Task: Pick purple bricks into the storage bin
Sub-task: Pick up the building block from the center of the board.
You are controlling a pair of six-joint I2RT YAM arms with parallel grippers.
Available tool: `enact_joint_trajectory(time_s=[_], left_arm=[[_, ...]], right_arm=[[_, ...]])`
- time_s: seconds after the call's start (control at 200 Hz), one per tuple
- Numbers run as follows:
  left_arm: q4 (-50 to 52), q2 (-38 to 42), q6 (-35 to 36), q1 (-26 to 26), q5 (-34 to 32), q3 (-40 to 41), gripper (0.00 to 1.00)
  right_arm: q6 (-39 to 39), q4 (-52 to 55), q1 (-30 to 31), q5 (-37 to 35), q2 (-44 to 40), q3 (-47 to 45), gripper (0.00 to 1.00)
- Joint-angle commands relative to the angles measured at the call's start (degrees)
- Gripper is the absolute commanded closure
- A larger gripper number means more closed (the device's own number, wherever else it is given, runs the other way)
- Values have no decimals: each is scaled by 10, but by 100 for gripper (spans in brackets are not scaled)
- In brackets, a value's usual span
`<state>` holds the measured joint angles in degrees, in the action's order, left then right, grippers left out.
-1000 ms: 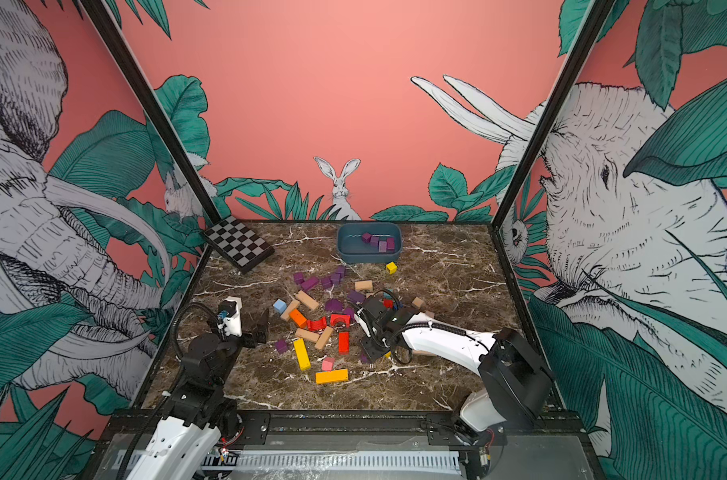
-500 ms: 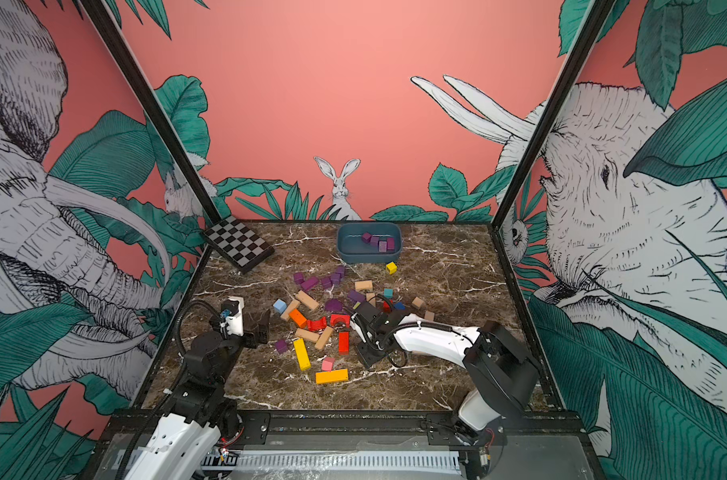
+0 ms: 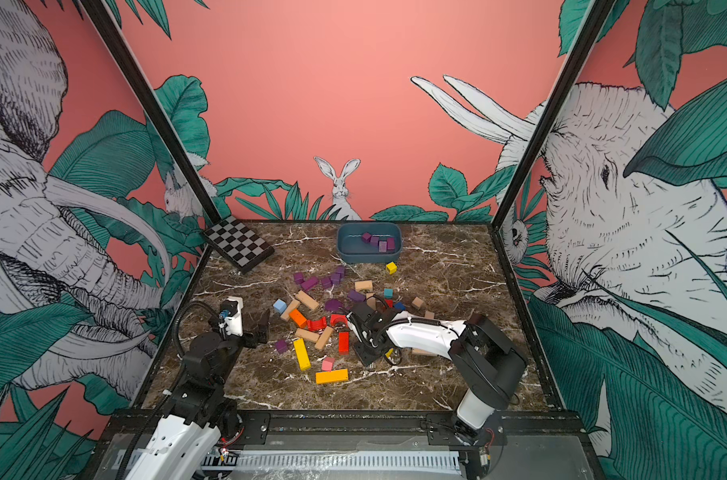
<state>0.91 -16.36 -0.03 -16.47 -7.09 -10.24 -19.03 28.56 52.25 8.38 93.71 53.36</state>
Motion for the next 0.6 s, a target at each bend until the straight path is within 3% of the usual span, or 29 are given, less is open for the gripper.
enact_joint_trajectory(time_s=[0.0, 0.27, 0.595], left_arm=[[-13, 6, -3, -2, 0, -6, 1], [-12, 6, -3, -3, 0, -6, 1], [-10, 16, -2, -3, -3, -4, 1]], right_arm=[[3, 10, 4, -10, -2, 17, 71], [47, 11, -7, -53, -5, 90, 80], [96, -140, -134, -71, 119, 278, 86]])
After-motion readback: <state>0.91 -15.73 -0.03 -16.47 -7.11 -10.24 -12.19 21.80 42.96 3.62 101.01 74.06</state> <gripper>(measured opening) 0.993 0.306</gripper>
